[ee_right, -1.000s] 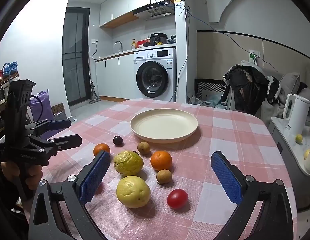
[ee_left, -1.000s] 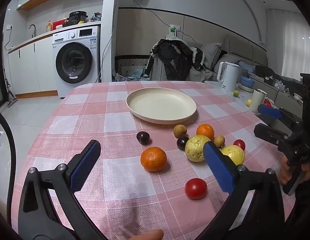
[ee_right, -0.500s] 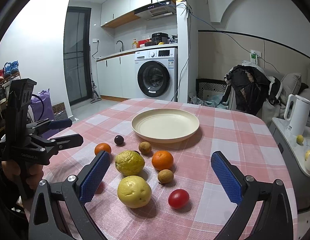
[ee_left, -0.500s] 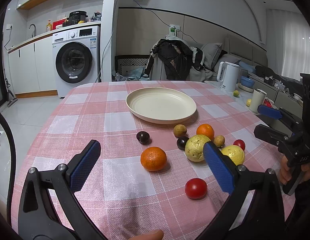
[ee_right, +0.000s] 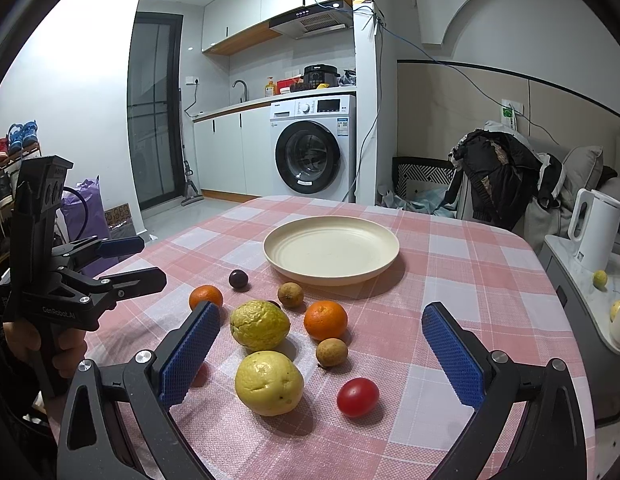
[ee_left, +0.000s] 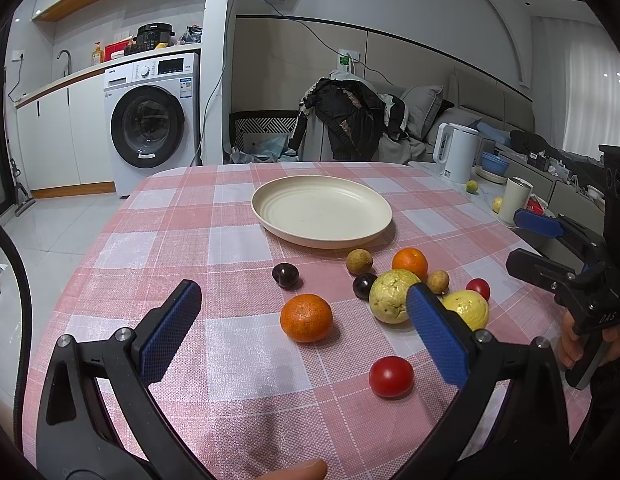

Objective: Organize fruits

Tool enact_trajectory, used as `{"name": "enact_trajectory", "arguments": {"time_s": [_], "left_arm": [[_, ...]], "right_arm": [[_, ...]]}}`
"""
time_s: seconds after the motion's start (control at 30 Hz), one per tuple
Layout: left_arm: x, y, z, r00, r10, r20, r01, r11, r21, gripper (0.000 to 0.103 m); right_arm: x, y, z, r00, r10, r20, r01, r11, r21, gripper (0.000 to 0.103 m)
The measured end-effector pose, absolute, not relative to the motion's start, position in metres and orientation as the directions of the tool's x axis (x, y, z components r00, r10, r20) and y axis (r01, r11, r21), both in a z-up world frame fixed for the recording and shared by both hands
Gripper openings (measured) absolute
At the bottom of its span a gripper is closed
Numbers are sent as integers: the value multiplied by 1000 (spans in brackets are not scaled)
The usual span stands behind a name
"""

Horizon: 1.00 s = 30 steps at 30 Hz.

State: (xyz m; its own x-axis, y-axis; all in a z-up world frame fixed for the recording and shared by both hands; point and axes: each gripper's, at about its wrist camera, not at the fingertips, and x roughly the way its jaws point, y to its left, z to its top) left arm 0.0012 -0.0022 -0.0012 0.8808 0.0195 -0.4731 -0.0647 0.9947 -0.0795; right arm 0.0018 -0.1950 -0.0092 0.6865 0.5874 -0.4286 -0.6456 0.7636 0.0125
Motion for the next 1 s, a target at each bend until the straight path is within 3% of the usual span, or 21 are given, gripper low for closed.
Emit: {"name": "enact_trajectory", "arguments": {"time_s": [1.0], "left_arm": [[1,-3,-1,881,21,-473,-64,995,-76,102]], "right_arm": [[1,-193,-10,686,587,-430,-647,763,10,103]]}}
